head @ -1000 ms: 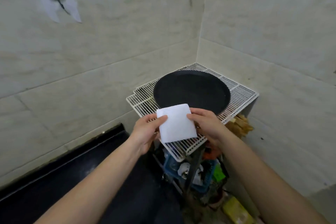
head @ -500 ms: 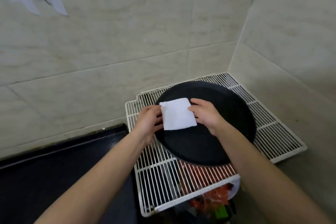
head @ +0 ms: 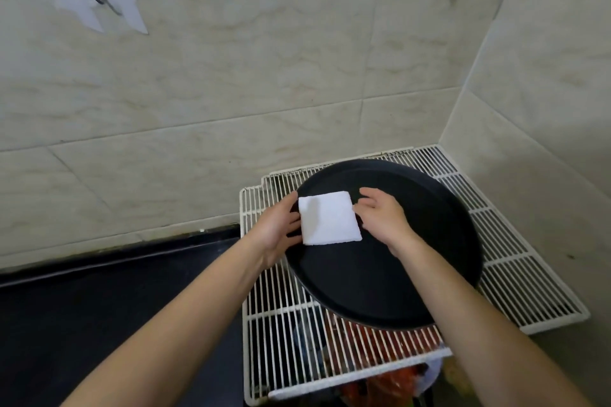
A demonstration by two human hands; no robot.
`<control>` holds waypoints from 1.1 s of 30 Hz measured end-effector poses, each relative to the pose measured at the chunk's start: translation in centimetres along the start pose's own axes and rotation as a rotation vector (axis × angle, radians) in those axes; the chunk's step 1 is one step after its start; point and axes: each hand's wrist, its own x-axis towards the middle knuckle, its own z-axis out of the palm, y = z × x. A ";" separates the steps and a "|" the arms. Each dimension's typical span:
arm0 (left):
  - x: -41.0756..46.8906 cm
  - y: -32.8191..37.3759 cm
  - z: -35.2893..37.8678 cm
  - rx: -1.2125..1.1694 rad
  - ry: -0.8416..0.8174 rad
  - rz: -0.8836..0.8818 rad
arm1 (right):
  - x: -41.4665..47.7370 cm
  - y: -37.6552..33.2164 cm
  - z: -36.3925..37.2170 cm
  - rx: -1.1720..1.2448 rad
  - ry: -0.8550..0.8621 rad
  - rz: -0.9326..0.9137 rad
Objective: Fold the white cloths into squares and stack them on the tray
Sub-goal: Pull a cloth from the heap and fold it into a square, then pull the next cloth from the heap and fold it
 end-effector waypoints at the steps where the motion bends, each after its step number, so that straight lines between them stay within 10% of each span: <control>1: -0.1 0.1 -0.4 0.024 0.006 0.021 | -0.1 -0.4 -0.1 -0.061 0.029 -0.041; 11: -6.8 -0.8 -14.1 1.338 0.806 0.633 | -3.6 -7.8 6.9 -0.886 0.305 -0.772; 33: -45.7 -21.4 -56.7 1.394 1.301 0.142 | -35.4 -16.3 55.7 -0.855 -0.197 -1.482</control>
